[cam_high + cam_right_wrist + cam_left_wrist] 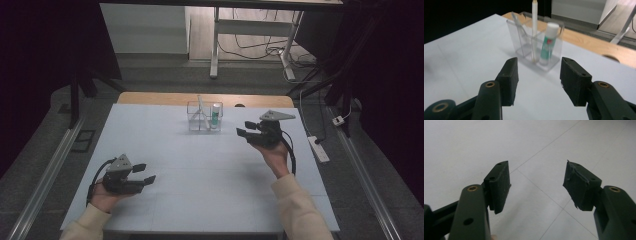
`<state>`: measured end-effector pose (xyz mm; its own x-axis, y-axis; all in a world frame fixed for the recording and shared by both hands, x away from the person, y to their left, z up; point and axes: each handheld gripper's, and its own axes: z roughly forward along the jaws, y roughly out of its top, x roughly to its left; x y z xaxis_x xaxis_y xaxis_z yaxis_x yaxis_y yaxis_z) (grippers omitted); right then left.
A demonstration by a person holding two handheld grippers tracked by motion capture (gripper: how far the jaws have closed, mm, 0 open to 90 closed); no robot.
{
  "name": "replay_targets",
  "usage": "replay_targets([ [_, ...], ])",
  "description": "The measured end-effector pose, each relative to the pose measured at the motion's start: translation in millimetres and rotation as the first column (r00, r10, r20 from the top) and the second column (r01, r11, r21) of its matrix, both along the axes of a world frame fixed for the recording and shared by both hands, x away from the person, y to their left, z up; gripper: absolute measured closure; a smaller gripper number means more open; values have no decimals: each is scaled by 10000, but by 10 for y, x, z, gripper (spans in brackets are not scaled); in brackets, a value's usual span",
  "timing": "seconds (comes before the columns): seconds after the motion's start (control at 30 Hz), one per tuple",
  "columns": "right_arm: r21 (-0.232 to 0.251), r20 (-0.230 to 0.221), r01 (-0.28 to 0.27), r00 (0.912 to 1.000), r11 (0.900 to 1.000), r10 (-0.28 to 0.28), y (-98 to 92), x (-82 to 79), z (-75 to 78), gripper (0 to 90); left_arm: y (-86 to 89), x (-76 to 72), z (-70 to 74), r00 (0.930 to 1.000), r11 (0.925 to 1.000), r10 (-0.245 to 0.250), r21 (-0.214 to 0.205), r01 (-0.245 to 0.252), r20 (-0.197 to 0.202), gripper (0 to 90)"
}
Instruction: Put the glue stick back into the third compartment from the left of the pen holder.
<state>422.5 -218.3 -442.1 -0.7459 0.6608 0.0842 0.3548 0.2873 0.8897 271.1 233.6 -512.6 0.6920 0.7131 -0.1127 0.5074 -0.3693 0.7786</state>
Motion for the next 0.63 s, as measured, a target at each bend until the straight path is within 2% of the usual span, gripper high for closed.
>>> replay_targets([
  [0.17,-123,-286,-58,9996,9999,55,-223,-262,-132,466,-11,9,-3,10000,10000,-21,-3,21,-26,374],
  [0.4,-303,-422,-402,9984,9987,389,-428,-595,-263,440,-16,20,-1,10000,10000,6,-36,-6,-51,369],
  [0.53,-300,-466,-486,9978,9984,472,-525,-725,-332,436,-16,25,0,10000,10000,26,-33,-26,-53,367],
  [0.63,-332,-492,-478,9977,9983,462,-580,-761,-382,433,-19,26,3,10000,10000,47,-46,-47,-48,366],
])
